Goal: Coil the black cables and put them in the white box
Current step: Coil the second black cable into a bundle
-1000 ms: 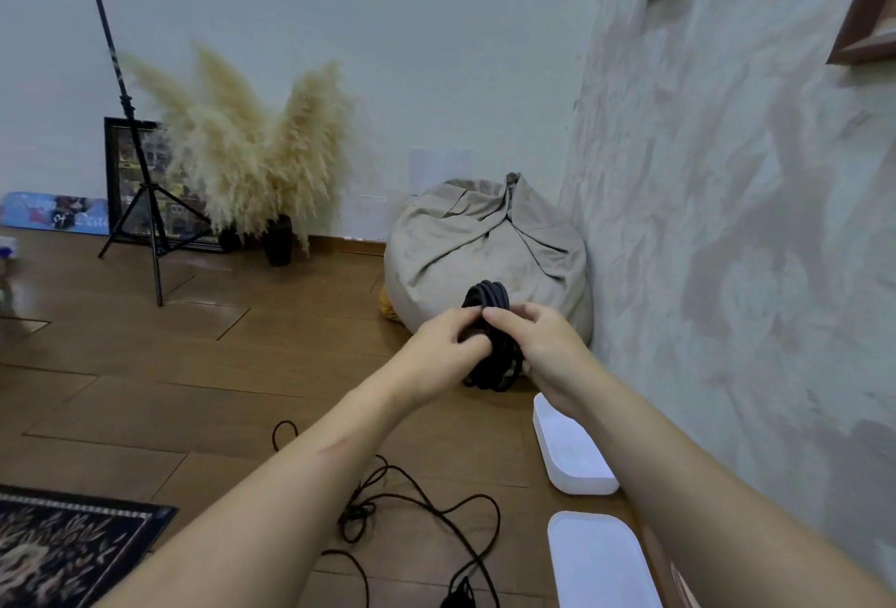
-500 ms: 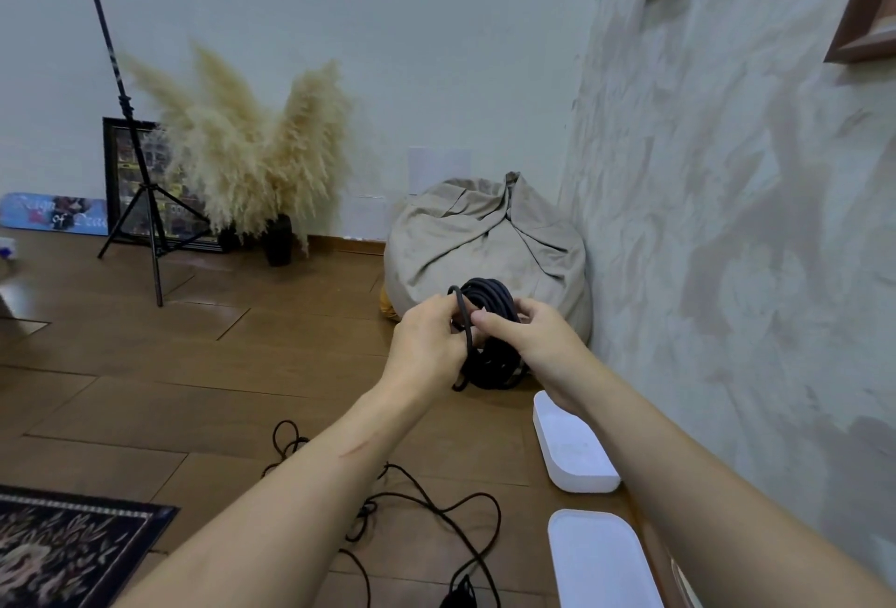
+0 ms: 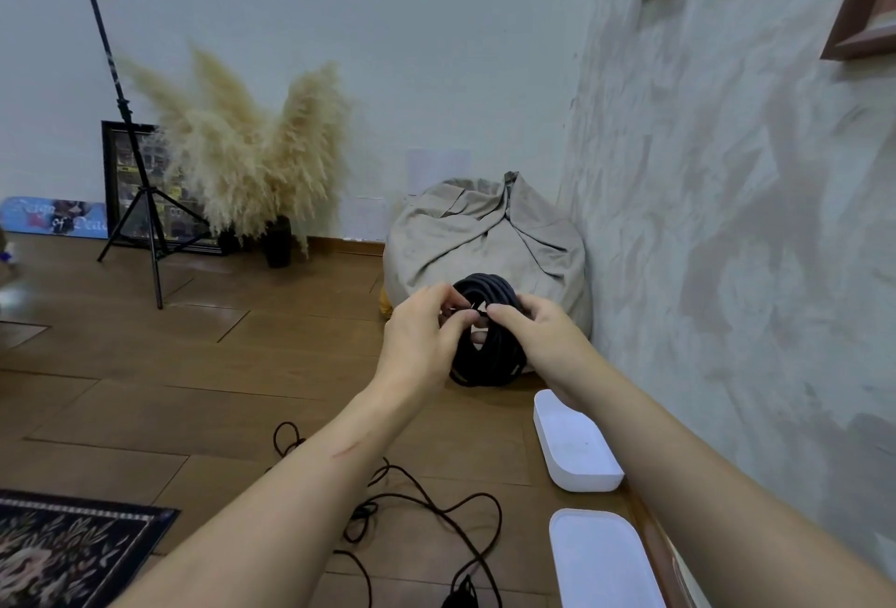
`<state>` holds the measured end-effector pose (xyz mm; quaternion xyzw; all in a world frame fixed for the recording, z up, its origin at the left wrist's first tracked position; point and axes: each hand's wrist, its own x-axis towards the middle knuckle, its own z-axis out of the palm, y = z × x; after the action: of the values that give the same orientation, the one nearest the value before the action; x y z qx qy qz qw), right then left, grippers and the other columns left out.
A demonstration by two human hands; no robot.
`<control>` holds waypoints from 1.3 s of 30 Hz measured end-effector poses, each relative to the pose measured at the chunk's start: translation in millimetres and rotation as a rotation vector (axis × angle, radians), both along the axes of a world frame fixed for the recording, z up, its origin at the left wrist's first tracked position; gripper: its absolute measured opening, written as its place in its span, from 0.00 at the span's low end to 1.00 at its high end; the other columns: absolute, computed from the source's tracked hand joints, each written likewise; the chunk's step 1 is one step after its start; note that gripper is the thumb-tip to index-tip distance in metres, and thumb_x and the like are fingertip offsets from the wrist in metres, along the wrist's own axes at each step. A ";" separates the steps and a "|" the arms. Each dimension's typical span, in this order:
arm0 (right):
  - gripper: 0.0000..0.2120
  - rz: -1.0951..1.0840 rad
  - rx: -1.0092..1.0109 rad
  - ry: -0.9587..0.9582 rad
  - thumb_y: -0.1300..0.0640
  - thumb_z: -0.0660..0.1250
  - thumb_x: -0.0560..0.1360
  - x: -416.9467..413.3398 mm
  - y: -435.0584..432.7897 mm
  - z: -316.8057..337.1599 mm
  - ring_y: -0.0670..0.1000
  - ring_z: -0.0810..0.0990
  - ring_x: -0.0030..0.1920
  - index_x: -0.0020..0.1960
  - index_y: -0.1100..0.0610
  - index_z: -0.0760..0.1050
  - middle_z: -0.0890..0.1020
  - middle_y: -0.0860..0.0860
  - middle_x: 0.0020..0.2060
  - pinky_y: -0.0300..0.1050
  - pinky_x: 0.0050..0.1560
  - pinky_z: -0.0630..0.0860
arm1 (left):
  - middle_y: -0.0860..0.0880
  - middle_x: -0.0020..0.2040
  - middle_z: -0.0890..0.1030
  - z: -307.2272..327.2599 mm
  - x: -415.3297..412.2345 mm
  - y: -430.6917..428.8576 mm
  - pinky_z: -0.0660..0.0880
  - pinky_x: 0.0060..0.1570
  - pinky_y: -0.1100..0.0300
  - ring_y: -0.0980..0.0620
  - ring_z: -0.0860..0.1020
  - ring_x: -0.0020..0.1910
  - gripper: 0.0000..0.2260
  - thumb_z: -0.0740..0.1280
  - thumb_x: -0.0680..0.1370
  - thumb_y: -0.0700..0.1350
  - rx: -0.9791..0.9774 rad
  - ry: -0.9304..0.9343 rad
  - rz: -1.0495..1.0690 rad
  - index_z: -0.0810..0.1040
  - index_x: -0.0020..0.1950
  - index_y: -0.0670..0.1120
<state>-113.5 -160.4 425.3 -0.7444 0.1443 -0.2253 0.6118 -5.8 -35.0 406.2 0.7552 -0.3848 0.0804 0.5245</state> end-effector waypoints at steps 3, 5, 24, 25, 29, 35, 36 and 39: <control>0.10 -0.006 -0.067 0.008 0.55 0.64 0.82 -0.3 -1.6 1.5 0.50 0.85 0.52 0.58 0.57 0.81 0.87 0.53 0.49 0.45 0.55 0.80 | 0.54 0.39 0.81 -2.3 -1.1 -0.5 0.76 0.42 0.55 0.55 0.79 0.41 0.05 0.69 0.80 0.49 -0.043 0.044 0.033 0.78 0.44 0.53; 0.10 -0.037 -0.157 0.046 0.54 0.64 0.82 1.3 -3.5 1.3 0.50 0.84 0.49 0.56 0.57 0.81 0.86 0.55 0.48 0.49 0.52 0.80 | 0.54 0.40 0.82 -5.8 0.1 -1.8 0.78 0.44 0.50 0.53 0.80 0.42 0.05 0.68 0.80 0.50 -0.086 0.100 0.046 0.78 0.44 0.54; 0.18 0.010 -0.223 0.131 0.52 0.74 0.75 11.5 -11.4 -10.4 0.52 0.85 0.53 0.63 0.55 0.76 0.85 0.54 0.53 0.51 0.57 0.82 | 0.53 0.51 0.84 -12.6 9.0 -6.8 0.78 0.50 0.53 0.52 0.80 0.49 0.07 0.70 0.80 0.47 0.128 -0.199 0.045 0.84 0.56 0.49; 0.16 0.004 -0.222 0.126 0.55 0.73 0.76 11.2 -11.6 -10.0 0.54 0.84 0.54 0.62 0.56 0.76 0.84 0.55 0.53 0.52 0.56 0.81 | 0.54 0.51 0.84 -11.9 9.7 -6.1 0.78 0.50 0.53 0.53 0.80 0.49 0.07 0.70 0.79 0.48 0.120 -0.201 0.031 0.84 0.55 0.49; 0.12 -0.021 -0.269 0.120 0.56 0.67 0.79 9.7 -11.1 -10.8 0.55 0.83 0.55 0.61 0.54 0.75 0.83 0.56 0.53 0.59 0.58 0.80 | 0.57 0.50 0.83 -12.5 8.2 -6.9 0.75 0.46 0.56 0.55 0.78 0.49 0.06 0.70 0.79 0.52 0.134 -0.267 0.056 0.83 0.54 0.54; 0.28 -0.029 -0.315 0.098 0.53 0.66 0.79 6.3 -18.9 -21.0 0.47 0.72 0.70 0.77 0.46 0.62 0.72 0.46 0.71 0.47 0.71 0.70 | 0.56 0.49 0.77 -20.1 5.6 -7.9 0.73 0.41 0.58 0.53 0.77 0.44 0.07 0.69 0.80 0.51 0.115 -0.316 0.034 0.82 0.52 0.49; 0.27 -0.045 -0.347 0.104 0.54 0.65 0.80 7.3 -20.6 -22.0 0.47 0.72 0.70 0.77 0.49 0.62 0.72 0.47 0.71 0.48 0.72 0.70 | 0.55 0.48 0.77 -20.3 3.6 -8.7 0.73 0.42 0.58 0.53 0.77 0.44 0.07 0.69 0.80 0.51 0.108 -0.320 0.031 0.82 0.52 0.49; 0.26 -0.076 -0.430 0.159 0.55 0.64 0.80 9.2 -24.0 -24.4 0.49 0.74 0.68 0.77 0.52 0.63 0.75 0.49 0.68 0.52 0.70 0.72 | 0.54 0.46 0.80 -22.4 1.6 -9.3 0.69 0.41 0.59 0.53 0.78 0.45 0.06 0.69 0.81 0.50 0.108 -0.313 0.034 0.82 0.51 0.49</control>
<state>-104.2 -184.4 400.9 -0.8671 0.1687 -0.2142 0.4168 -4.3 -44.2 383.8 0.7668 -0.4530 0.1852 0.4154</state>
